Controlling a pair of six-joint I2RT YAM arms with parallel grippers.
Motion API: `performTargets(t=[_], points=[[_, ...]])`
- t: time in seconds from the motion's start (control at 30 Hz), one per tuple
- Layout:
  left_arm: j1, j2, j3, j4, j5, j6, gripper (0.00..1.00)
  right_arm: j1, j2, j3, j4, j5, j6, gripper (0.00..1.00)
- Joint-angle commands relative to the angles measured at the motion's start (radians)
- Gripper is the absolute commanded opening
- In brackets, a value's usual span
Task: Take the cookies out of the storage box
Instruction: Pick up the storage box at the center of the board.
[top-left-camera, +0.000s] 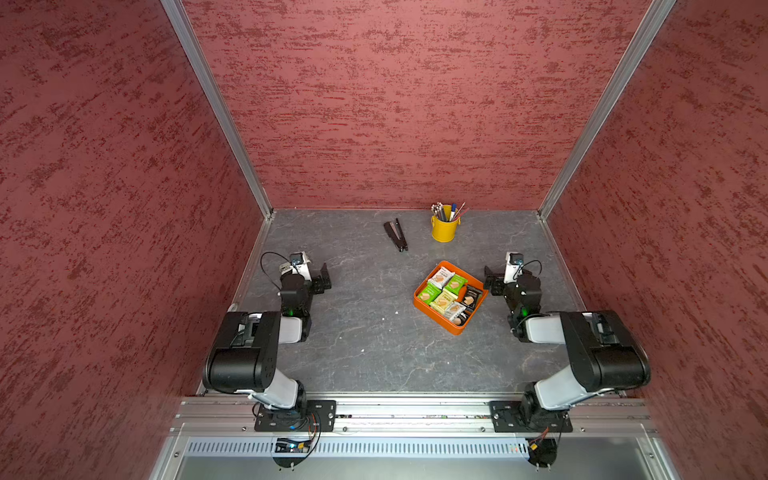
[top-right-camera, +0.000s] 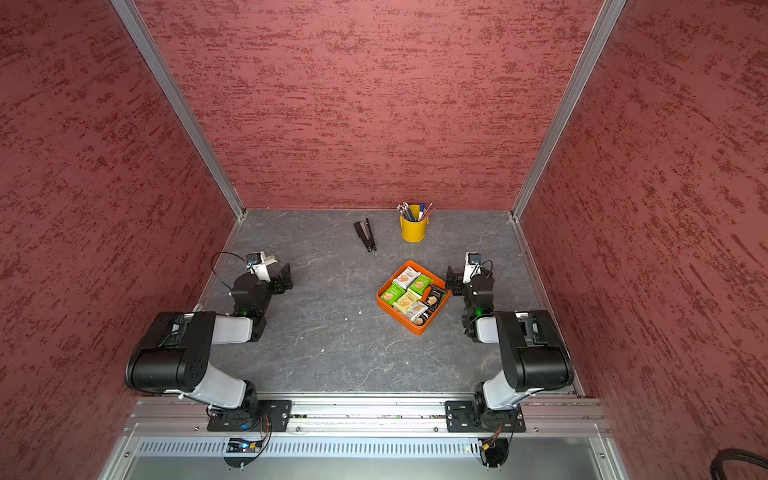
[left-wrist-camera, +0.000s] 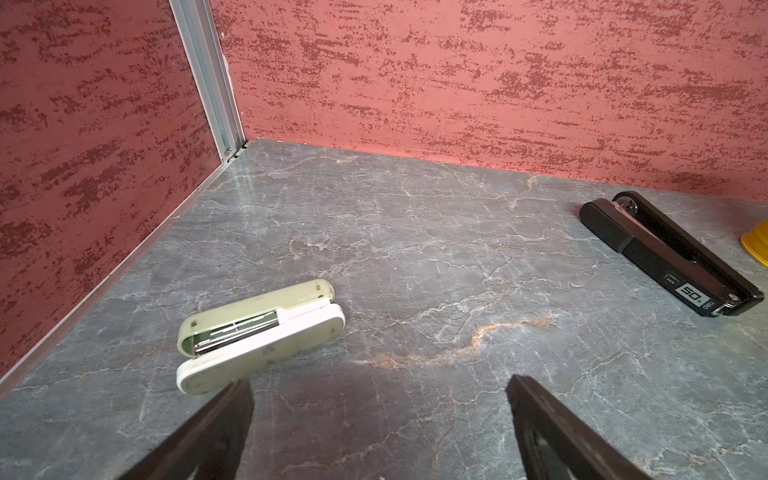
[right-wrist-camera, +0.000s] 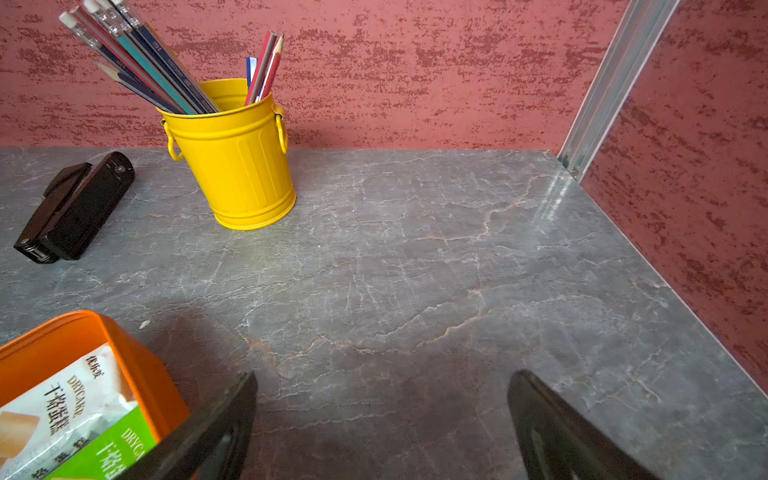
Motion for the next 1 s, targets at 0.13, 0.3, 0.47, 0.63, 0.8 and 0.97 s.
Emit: performTargets(t=[0.13, 0.3, 0.47, 0.63, 0.8, 0.97], points=[[-0.004, 0.001, 0.002, 0.030, -0.009, 0.017, 1.00, -0.005, -0.008, 0.006, 0.005, -0.017, 0.009, 0.98], [-0.002, 0.001, 0.002, 0.031, -0.008, 0.016, 1.00, -0.005, -0.007, 0.006, 0.006, -0.017, 0.008, 0.98], [0.005, -0.001, 0.000, 0.034, 0.009, 0.012, 1.00, -0.007, -0.007, 0.011, -0.003, -0.019, 0.008, 0.98], [0.008, -0.002, -0.001, 0.034, 0.013, 0.011, 1.00, -0.006, -0.008, 0.005, 0.006, -0.018, 0.008, 0.98], [-0.001, -0.005, -0.006, 0.042, -0.013, 0.013, 1.00, -0.002, -0.136, 0.011, -0.093, 0.095, 0.037, 0.98], [-0.051, -0.077, -0.002, -0.017, -0.126, 0.036, 1.00, 0.002, -0.389, 0.167, -0.598, 0.190, 0.169, 0.98]])
